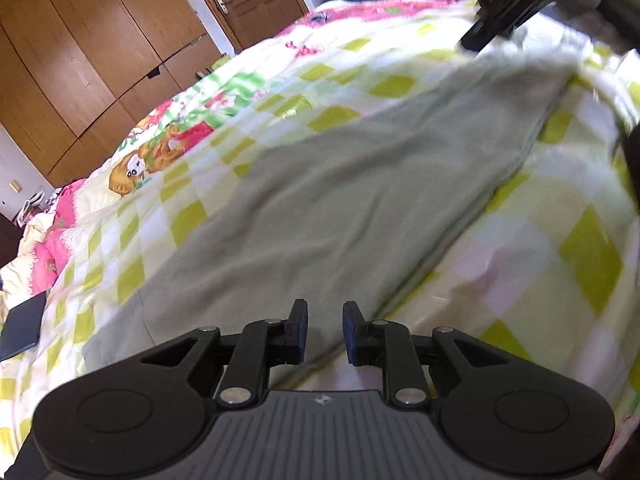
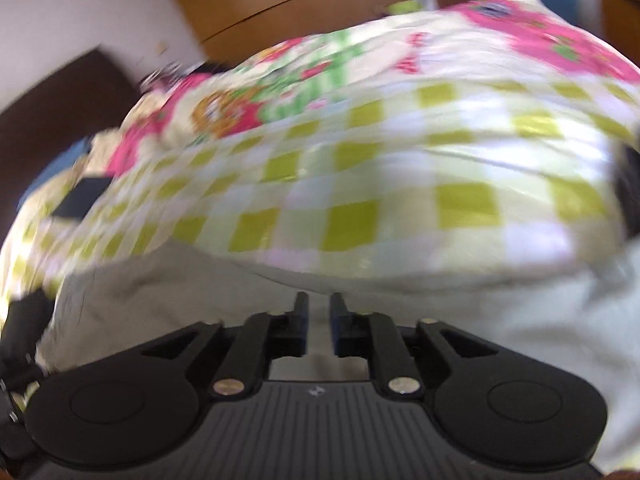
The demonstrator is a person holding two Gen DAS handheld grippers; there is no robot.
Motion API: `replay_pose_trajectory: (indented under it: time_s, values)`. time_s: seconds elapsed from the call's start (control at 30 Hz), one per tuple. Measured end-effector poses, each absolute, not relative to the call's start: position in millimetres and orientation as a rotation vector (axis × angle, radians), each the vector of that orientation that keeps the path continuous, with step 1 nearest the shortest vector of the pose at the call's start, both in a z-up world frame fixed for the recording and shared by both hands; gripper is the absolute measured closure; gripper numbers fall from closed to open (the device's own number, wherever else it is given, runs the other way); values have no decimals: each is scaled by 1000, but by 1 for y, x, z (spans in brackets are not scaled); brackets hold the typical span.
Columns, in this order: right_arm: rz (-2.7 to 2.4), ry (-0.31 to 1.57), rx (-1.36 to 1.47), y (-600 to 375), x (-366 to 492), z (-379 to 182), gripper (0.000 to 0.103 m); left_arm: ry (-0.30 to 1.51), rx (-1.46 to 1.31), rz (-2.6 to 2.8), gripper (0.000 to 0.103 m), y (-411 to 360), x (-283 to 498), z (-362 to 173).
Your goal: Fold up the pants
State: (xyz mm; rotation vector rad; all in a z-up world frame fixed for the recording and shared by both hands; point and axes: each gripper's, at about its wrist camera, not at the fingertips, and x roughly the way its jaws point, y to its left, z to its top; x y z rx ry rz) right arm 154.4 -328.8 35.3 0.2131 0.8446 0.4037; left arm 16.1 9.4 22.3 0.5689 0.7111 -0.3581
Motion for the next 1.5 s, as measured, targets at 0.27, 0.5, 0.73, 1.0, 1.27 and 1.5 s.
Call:
replay_pose_trajectory:
  time_s: [0.27, 0.5, 0.73, 1.0, 1.27, 1.5]
  values:
    - [622, 963, -28, -263, 198, 9, 78, 651, 511, -453, 66, -14, 48, 16]
    - [694, 1025, -100, -253, 218, -7, 75, 681, 506, -499, 65, -25, 50, -3]
    - [703, 1042, -113, -237, 232, -11, 101, 689, 476, -483, 61, -20, 50, -3]
    - [768, 1011, -97, -233, 237, 5, 93, 687, 461, -475, 61, -17, 46, -3]
    - [843, 1034, -189, -205, 244, -5, 71, 689, 444, -472, 61, -15, 46, -4]
    - [879, 1023, -208, -198, 249, -4, 69, 688, 443, -481, 61, -13, 47, -4]
